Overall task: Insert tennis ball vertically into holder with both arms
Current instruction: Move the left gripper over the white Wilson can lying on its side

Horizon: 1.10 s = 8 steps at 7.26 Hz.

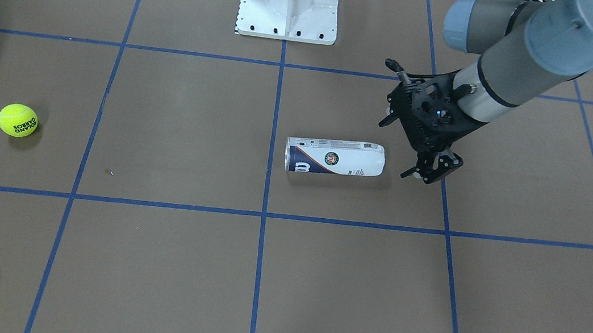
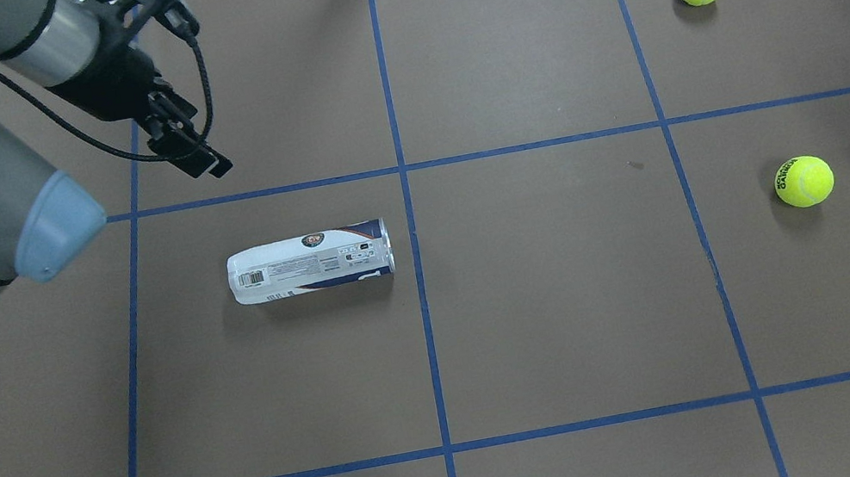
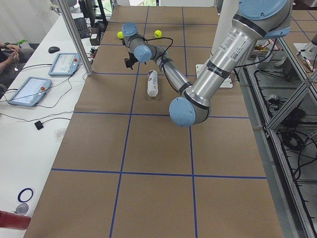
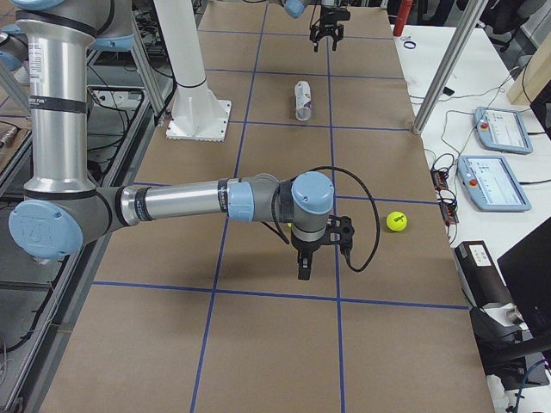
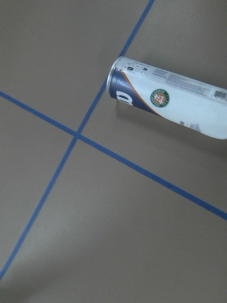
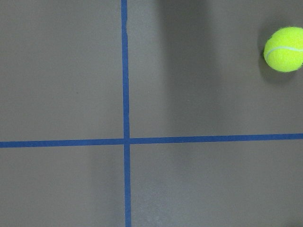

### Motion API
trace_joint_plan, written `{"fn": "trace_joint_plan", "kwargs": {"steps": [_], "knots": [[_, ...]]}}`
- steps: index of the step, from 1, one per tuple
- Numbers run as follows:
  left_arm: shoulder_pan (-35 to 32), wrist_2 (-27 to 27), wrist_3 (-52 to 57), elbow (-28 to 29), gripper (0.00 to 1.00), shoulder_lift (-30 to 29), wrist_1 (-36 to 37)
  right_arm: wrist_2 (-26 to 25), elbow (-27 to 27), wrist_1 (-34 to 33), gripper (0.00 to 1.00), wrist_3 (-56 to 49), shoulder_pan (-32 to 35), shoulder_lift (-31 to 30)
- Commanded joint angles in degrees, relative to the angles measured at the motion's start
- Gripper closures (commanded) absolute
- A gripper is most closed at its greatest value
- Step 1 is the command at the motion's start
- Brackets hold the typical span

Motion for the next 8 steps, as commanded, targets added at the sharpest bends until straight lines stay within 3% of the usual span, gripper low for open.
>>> {"fn": "trace_joint_plan", "kwargs": {"steps": [1, 2, 5, 6, 8], "knots": [[6.52, 6.99, 3.71, 3.27, 0.0, -4.42, 0.13, -0.02, 0.05, 0.01, 0.01, 0.0, 0.0, 0.07], [9.42, 10.16, 3.72, 6.16, 0.0, -8.17, 2.31, -0.02, 0.05, 0.01, 0.01, 0.0, 0.0, 0.07], [14.88, 15.97, 3.99, 8.72, 0.0, -10.48, 3.12, -0.02, -0.3, 0.01, 0.01, 0.0, 0.0, 0.07], [16.47, 16.77, 3.99, 12.39, 0.0, -13.37, 2.86, -0.02, -0.3, 0.01, 0.01, 0.0, 0.0, 0.07], [16.66, 16.78, 6.34, 14.18, 0.0, -14.01, 1.9, -0.02, -0.47, 0.01, 0.01, 0.0, 0.0, 0.07]]}}
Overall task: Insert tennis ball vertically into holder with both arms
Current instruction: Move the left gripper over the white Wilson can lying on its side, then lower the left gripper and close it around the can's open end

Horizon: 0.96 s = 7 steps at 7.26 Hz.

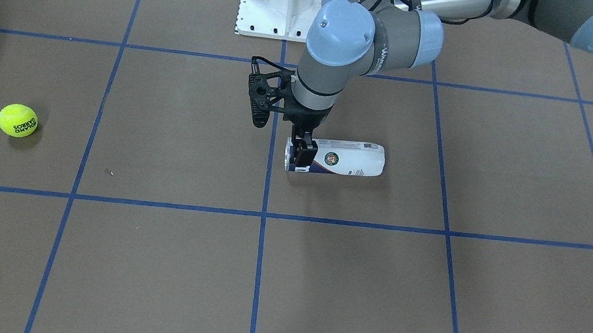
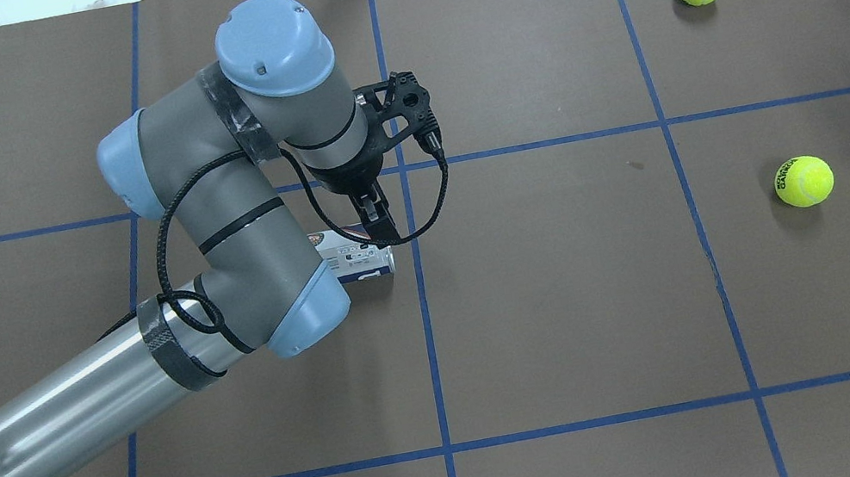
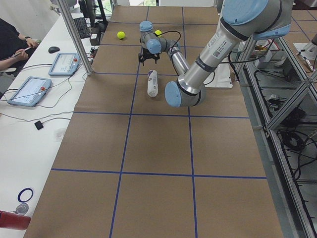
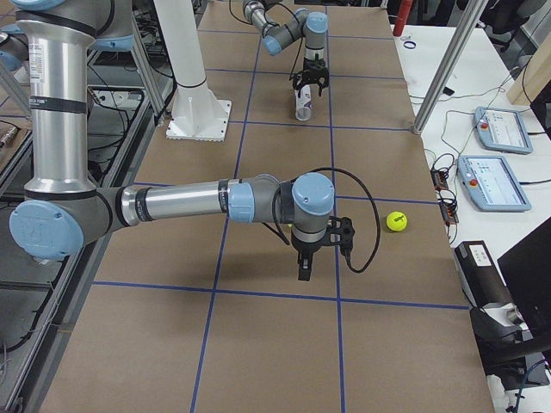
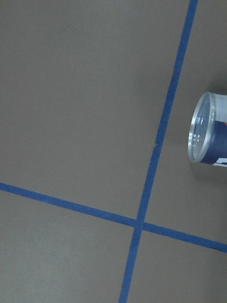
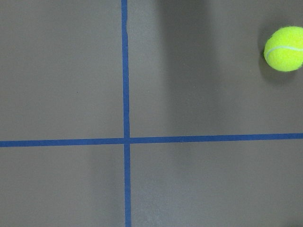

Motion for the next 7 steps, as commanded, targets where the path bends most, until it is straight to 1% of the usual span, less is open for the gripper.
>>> {"fn": "trace_joint_plan", "kwargs": {"steps": [1, 3, 4, 5, 7], "knots": [[0.37, 0.31, 3.39, 1.95, 0.0, -0.51, -0.55, 0.0, 0.08, 0.0, 0.01, 0.0, 0.0, 0.0], [0.98, 3.1, 5.78, 3.35, 0.0, -0.51, -0.63, 0.0, -0.01, 0.0, 0.01, 0.0, 0.0, 0.0], [1.77, 5.73, 5.78, 4.67, 0.0, -0.51, -2.03, 0.0, -0.18, 0.0, 0.01, 0.0, 0.0, 0.0], [2.21, 6.54, 5.78, 5.29, 0.0, -0.51, -3.35, 0.0, -0.19, -0.09, 0.01, 0.0, 0.0, 0.0], [2.47, 6.64, 5.78, 5.65, 0.0, -0.51, -3.36, 0.0, 0.08, 0.0, 0.01, 0.0, 0.0, -0.35]]}}
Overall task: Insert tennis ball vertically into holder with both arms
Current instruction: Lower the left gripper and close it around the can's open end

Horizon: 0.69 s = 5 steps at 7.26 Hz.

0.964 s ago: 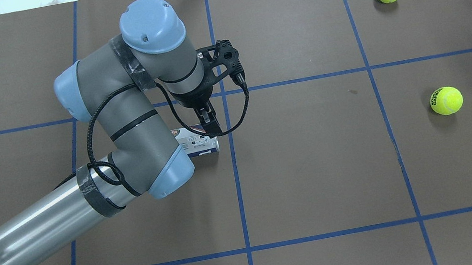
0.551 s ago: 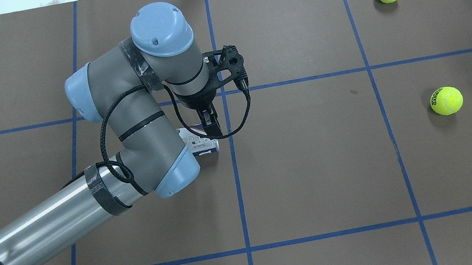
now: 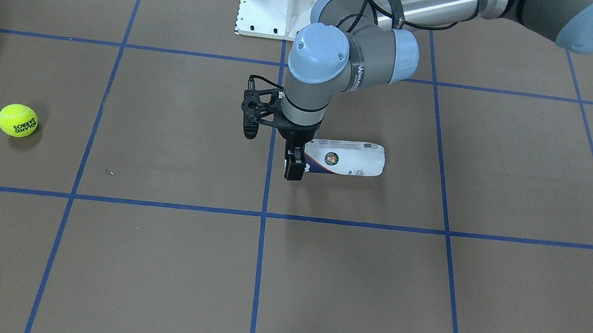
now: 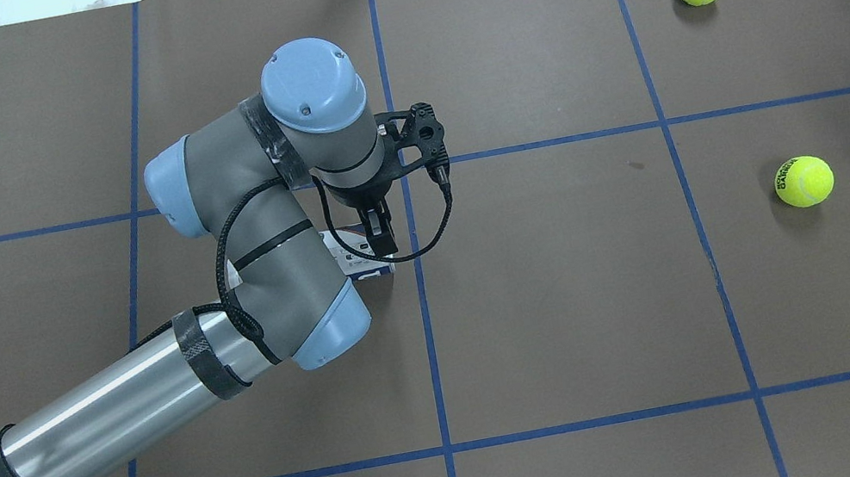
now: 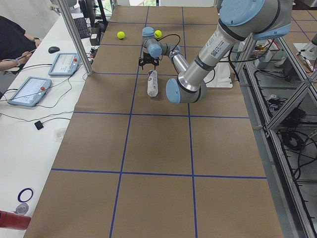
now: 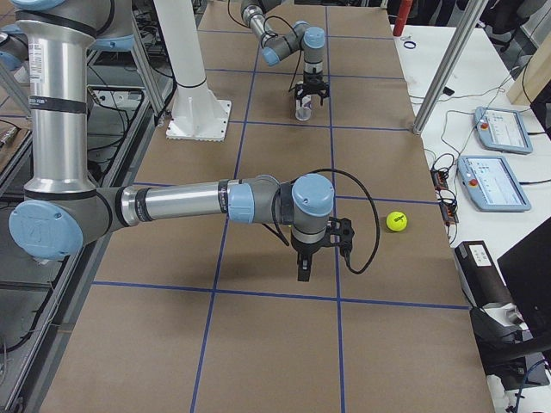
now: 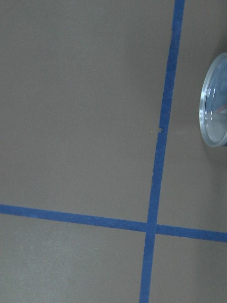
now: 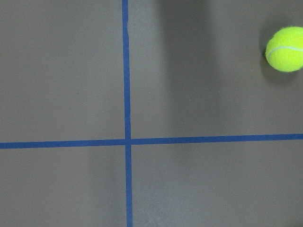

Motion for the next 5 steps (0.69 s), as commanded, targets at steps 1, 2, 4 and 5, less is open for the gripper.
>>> {"fn": "trace_joint_plan", "kwargs": {"steps": [1, 2, 4, 5], "knots": [[0.53, 0.31, 0.02, 0.55, 0.0, 0.09, -0.23, 0.0, 0.3, 0.02, 0.01, 0.0, 0.0, -0.46], [0.7, 0.31, 0.02, 0.56, 0.0, 0.17, -0.23, 0.0, 0.3, -0.06, 0.01, 0.0, 0.0, -0.55], [1.4, 0.31, -0.07, 0.9, 0.0, 0.26, -0.23, 0.0, 0.12, -0.06, 0.01, 0.0, 0.0, -0.55], [1.5, 0.31, -0.07, 0.99, 0.0, 0.26, -0.23, 0.0, 0.12, -0.06, 0.01, 0.0, 0.0, -0.63]]}}
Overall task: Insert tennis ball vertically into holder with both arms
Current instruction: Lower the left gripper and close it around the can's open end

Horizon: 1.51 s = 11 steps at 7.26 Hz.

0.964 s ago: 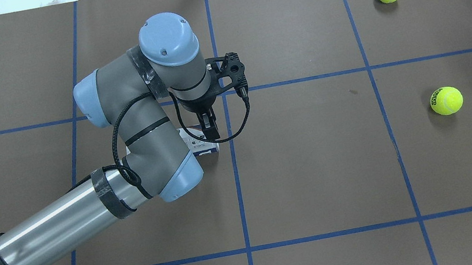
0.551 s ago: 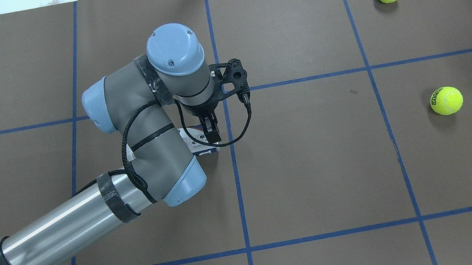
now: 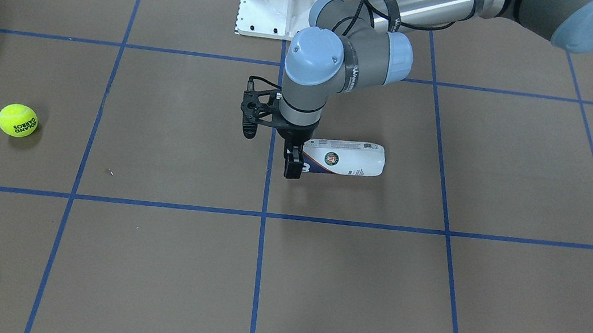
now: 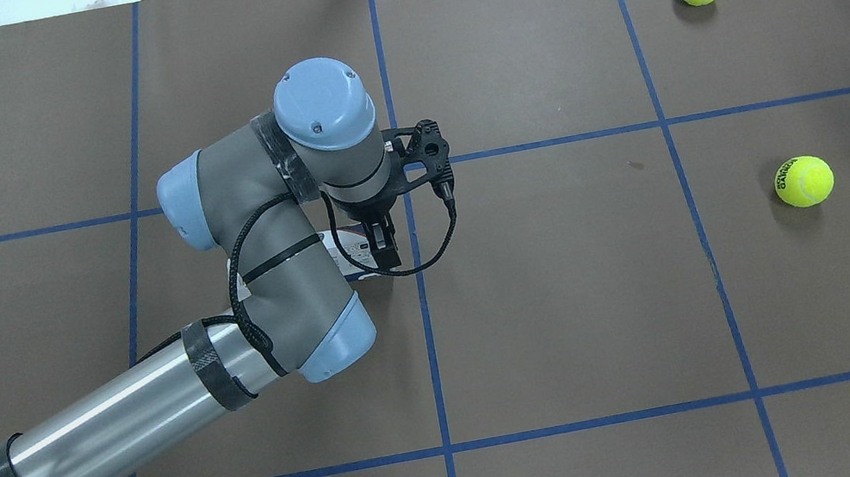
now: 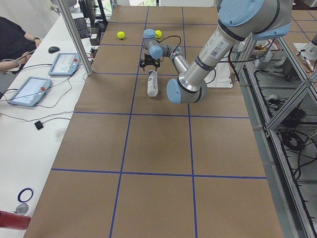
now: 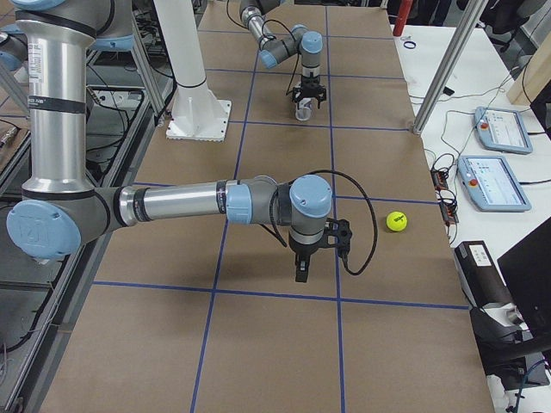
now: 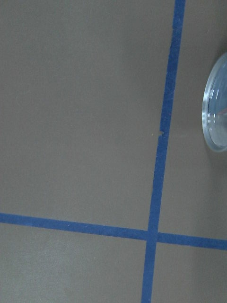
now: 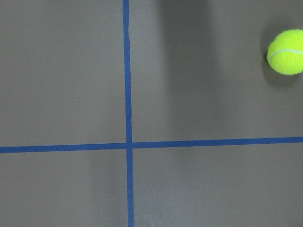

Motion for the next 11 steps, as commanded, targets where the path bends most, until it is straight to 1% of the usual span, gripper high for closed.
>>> {"fn": "trace_joint_plan", "kwargs": {"steps": [1, 8, 11], "knots": [[0.35, 0.0, -0.12, 0.62, 0.0, 0.02, 0.0, 0.0, -0.07, -0.02, 0.01, 0.0, 0.0, -0.08], [1.4, 0.0, -0.21, 1.77, 0.0, 0.02, -0.09, 0.0, 0.11, -0.02, 0.01, -0.09, 0.0, -0.08], [1.93, 0.0, -0.47, 4.23, 0.0, 0.02, -3.86, 0.0, 0.11, -0.02, 0.01, -0.18, 0.0, -0.08]]}}
